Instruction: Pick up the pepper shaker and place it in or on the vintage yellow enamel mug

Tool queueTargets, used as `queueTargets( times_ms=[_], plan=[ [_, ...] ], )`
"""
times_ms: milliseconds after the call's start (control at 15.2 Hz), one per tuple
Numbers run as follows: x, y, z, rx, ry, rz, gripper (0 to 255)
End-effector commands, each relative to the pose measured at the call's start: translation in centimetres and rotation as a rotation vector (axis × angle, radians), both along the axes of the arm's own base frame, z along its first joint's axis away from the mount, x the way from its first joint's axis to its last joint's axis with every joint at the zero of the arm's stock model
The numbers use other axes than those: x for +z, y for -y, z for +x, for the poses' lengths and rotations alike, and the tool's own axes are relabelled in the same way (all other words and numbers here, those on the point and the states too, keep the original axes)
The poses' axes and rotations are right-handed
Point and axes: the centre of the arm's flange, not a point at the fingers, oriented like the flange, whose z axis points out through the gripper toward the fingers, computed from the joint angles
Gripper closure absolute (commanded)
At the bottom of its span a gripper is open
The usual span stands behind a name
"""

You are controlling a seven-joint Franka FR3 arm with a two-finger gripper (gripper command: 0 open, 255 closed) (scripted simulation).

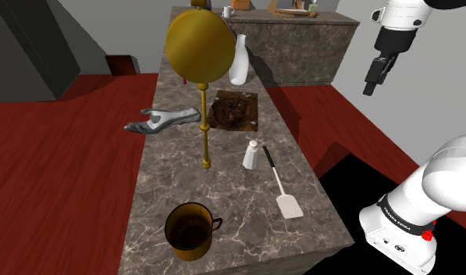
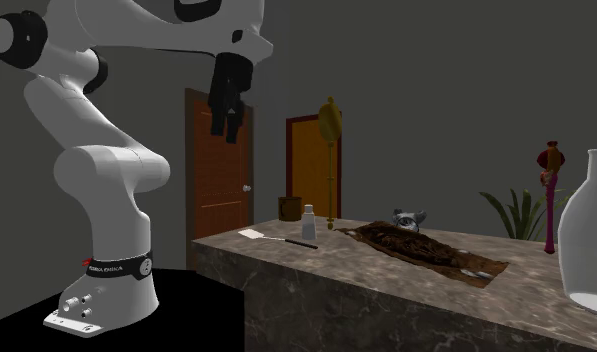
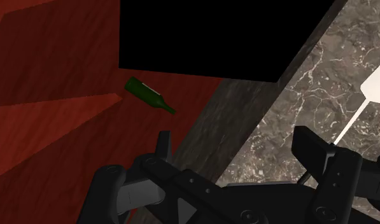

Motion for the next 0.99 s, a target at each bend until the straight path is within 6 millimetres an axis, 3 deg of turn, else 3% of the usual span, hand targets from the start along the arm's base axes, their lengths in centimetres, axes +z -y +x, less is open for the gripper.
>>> queueTargets(
  times_ms=[0,924],
  plan=[
    [0.0,0.0,0.0,0.0,0.0,0.0,0],
    [-8.0,-15.4,5.7,0.017,0.072,-0.017,0]
  ],
)
